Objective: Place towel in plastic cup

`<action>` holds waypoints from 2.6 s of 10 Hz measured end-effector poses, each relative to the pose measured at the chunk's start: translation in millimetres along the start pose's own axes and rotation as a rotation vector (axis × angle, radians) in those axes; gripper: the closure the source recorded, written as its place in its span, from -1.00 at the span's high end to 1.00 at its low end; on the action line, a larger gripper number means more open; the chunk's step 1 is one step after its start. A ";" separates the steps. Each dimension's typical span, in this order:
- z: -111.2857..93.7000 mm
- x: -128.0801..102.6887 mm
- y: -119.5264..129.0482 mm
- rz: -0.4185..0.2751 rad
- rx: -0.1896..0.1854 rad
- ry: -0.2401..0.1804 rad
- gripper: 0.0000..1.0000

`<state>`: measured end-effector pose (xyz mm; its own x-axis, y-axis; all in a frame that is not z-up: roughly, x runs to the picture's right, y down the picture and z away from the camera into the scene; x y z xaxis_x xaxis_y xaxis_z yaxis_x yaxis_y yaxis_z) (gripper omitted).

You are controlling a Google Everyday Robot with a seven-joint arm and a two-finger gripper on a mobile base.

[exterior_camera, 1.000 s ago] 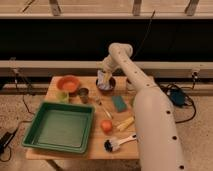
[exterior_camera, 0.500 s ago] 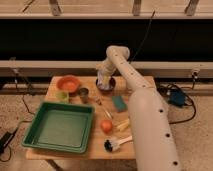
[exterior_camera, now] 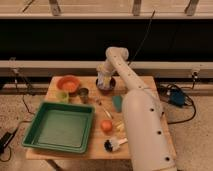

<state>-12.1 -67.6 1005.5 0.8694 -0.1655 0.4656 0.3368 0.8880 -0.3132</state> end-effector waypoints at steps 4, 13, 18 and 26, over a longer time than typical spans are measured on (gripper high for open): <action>-6.9 8.6 4.7 0.036 0.009 -0.013 -0.55; -61.0 11.4 -5.4 0.033 0.077 -0.079 -1.00; -127.1 -28.2 -34.6 -0.102 0.113 -0.161 -1.00; -147.0 -139.6 -17.6 -0.258 0.086 -0.352 -1.00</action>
<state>-86.2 -123.2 824.3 0.5792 -0.2435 0.7780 0.4827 0.8715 -0.0866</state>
